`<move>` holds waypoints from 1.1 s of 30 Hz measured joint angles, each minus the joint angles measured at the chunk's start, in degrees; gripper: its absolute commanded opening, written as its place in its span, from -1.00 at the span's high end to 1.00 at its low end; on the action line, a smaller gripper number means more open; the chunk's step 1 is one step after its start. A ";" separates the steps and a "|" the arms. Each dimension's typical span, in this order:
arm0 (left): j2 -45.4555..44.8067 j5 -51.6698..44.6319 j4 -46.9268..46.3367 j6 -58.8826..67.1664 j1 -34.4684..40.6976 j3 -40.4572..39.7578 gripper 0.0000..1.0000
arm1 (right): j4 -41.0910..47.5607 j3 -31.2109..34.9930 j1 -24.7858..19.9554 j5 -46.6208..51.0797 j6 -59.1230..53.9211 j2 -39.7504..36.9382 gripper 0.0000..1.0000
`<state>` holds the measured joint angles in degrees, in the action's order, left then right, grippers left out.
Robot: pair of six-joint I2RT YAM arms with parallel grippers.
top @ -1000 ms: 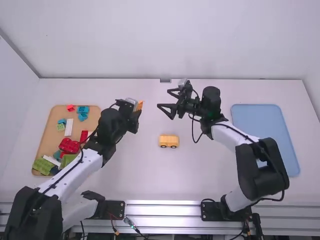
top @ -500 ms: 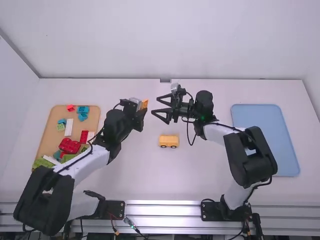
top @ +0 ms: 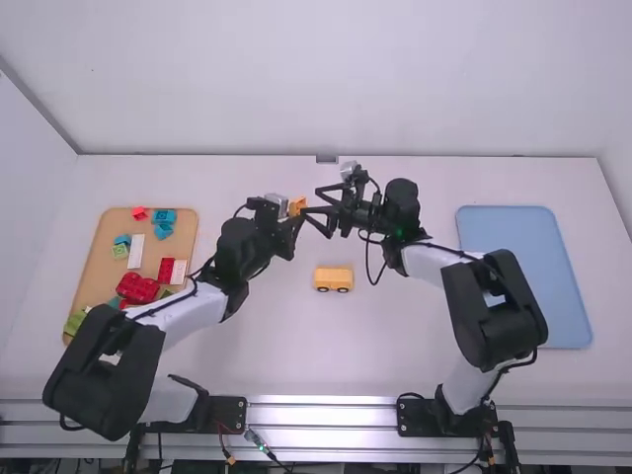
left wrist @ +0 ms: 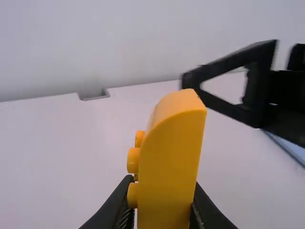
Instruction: Assemble lego blocks to make yellow taxi
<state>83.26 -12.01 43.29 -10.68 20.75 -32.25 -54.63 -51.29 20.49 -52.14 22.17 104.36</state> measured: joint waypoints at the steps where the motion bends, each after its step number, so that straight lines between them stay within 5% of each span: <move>1: 0.00 0.04 0.20 -0.07 0.57 0.00 0.66 | 0.02 0.00 0.22 0.22 -0.11 0.00 -0.82; 17: 0.00 1.68 1.25 -0.11 2.73 0.00 0.71 | 2.80 0.00 1.31 2.36 -2.03 0.00 -0.18; 26: 0.07 1.73 0.90 -0.37 2.73 0.00 0.58 | 2.75 0.00 1.90 1.81 -2.45 0.00 0.34; 30: 0.09 1.64 1.07 -0.31 2.73 0.00 0.10 | 2.75 -0.02 1.90 2.08 -2.64 0.00 0.46; 33: 0.11 1.66 0.70 -0.24 2.71 0.02 -0.85 | 2.62 -0.02 1.66 2.78 -2.45 0.00 0.54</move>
<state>83.37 -10.35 43.99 -10.92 23.46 -32.23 -52.01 -51.31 22.15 -49.36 19.73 104.36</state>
